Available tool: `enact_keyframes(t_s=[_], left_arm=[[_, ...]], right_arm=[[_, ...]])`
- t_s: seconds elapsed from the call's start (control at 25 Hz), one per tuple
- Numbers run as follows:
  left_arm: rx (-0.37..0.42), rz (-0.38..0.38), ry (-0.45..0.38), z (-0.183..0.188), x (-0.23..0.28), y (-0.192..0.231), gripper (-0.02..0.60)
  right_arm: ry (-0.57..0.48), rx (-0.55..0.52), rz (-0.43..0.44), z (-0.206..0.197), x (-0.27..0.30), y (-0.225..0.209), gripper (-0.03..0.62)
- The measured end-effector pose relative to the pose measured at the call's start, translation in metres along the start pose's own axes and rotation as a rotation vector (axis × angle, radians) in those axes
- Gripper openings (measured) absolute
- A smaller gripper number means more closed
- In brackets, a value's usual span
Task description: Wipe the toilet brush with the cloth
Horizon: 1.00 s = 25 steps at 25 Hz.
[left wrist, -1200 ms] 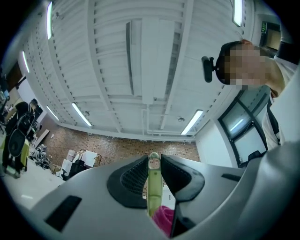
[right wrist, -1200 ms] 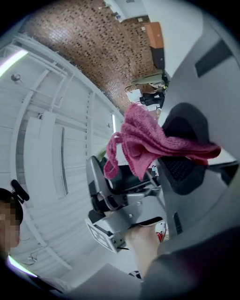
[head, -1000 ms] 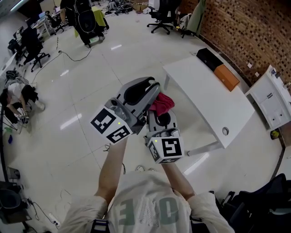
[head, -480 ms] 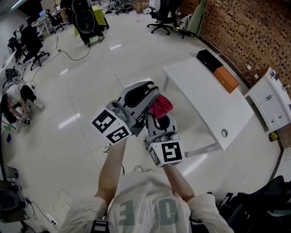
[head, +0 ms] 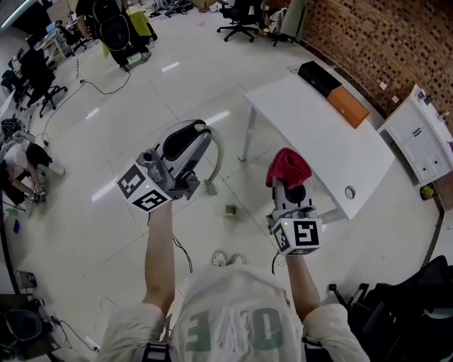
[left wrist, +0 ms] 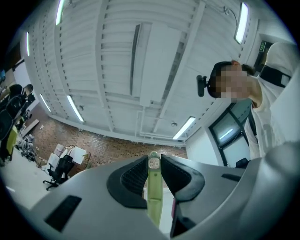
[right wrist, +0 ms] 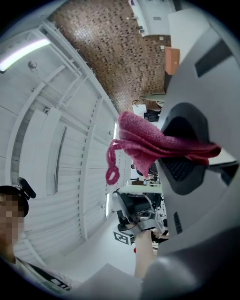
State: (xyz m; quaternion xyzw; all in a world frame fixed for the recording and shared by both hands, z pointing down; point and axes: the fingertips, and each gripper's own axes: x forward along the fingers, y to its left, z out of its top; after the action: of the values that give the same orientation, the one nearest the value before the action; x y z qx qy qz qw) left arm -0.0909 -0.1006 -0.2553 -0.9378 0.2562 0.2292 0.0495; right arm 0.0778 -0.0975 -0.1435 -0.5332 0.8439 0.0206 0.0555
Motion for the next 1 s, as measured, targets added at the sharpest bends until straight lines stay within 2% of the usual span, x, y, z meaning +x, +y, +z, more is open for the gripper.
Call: enact_keyframes(t_s=[0.28, 0.44, 0.64, 0.8, 1.0], left_arm=[[-0.020, -0.079, -0.008, -0.018, -0.001, -0.003, 0.094], [-0.016, -0.077, -0.012, -0.024, 0.005, 0.006, 0.094], [-0.075, -0.158, -0.009, -0.024, 0.023, -0.024, 0.094], [-0.079, -0.180, 0.014, -0.041, 0.015, -0.016, 0.094], [-0.088, -0.205, 0.005, -0.040, 0.020, -0.015, 0.094]], right_arm=[[0.064, 0.008, -0.036, -0.025, -0.001, -0.027, 0.031], [0.095, 0.032, -0.014, -0.035, 0.012, -0.032, 0.032], [0.120, 0.042, -0.068, -0.022, -0.016, -0.039, 0.032], [0.111, 0.061, -0.014, -0.048, 0.012, -0.022, 0.032], [0.102, 0.051, 0.003, -0.040, 0.021, -0.018, 0.031]])
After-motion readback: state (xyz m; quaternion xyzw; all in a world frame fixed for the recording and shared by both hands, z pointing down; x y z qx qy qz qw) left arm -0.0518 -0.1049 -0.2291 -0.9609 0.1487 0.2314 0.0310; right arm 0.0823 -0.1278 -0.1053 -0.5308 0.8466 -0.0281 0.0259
